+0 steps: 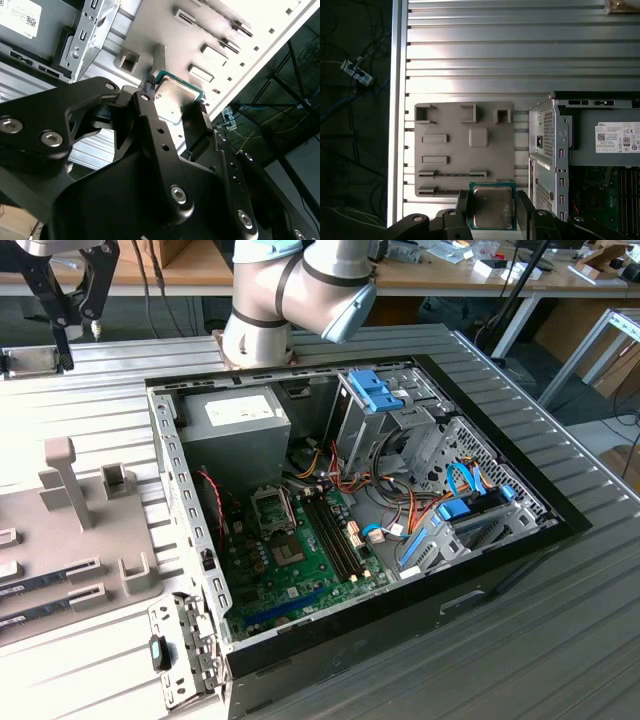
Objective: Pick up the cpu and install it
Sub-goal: 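Pick up the cpu and move it towards the insertion slot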
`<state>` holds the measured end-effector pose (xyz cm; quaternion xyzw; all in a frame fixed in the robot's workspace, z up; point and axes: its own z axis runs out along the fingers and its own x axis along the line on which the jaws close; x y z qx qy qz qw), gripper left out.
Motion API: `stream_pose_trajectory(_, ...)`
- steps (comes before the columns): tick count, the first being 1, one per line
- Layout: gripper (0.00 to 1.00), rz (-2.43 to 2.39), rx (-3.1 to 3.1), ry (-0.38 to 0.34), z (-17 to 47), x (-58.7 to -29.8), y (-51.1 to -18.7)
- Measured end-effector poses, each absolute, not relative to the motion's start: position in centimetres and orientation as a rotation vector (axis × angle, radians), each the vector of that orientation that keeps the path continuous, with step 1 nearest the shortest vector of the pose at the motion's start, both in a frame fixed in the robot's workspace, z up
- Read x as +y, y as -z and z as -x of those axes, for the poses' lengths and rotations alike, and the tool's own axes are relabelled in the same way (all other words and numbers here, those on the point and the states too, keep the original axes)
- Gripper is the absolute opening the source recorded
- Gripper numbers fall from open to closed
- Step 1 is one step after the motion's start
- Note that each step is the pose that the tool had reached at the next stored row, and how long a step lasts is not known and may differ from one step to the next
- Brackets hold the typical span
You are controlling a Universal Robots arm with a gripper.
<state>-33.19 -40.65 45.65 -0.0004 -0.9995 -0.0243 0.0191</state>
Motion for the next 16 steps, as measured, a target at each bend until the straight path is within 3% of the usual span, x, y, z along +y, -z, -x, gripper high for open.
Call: stream_pose_trajectory(16,0.47,0.001,-3.103,0.075,32.0,-40.7,-45.2)
